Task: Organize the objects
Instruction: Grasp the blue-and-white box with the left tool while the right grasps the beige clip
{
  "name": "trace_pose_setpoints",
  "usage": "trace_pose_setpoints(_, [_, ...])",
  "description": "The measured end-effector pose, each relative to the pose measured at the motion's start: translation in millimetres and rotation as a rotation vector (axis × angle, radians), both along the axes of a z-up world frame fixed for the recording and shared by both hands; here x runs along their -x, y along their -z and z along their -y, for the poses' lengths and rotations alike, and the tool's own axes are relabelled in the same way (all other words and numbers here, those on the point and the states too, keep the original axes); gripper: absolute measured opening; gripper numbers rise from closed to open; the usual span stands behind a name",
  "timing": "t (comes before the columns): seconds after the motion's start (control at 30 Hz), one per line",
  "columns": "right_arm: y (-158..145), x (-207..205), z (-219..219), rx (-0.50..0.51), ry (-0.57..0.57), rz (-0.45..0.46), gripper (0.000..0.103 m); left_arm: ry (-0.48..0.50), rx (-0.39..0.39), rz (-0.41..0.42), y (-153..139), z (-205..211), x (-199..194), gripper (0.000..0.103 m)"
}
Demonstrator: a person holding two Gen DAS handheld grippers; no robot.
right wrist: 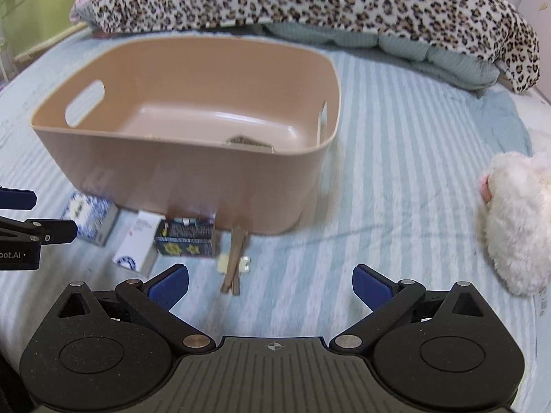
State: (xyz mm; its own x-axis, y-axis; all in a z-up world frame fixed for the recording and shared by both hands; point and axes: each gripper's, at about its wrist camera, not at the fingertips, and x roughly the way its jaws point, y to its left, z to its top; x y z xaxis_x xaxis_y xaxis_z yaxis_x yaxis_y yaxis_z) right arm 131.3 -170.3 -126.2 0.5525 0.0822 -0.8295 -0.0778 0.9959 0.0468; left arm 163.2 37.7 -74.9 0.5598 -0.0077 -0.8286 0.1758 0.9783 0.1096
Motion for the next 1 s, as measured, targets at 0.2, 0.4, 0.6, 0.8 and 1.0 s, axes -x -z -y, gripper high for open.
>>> trace_pose_setpoints(0.2, [19, -11, 1, -0.017, 0.001, -0.046, 0.103, 0.010, -0.011, -0.042, 19, 4, -11, 0.073])
trace_pose_setpoints(0.4, [37, -22, 0, -0.047, -0.001, -0.084, 0.103, 0.005, -0.004, -0.059, 30, 5, -22, 0.074])
trace_pose_setpoints(0.6, [46, -28, -1, -0.043, 0.016, -0.061, 0.103, -0.035, 0.052, -0.072, 38, -3, -34, 0.075])
trace_pose_setpoints(0.8, [46, -33, -6, -0.039, 0.021, -0.020, 0.083, -0.049, 0.088, -0.049, 38, -8, -37, 0.069])
trace_pose_setpoints(1.0, [42, -24, -15, -0.041, -0.036, 0.010, 0.041, -0.046, 0.103, -0.043, 32, -13, -31, 0.064])
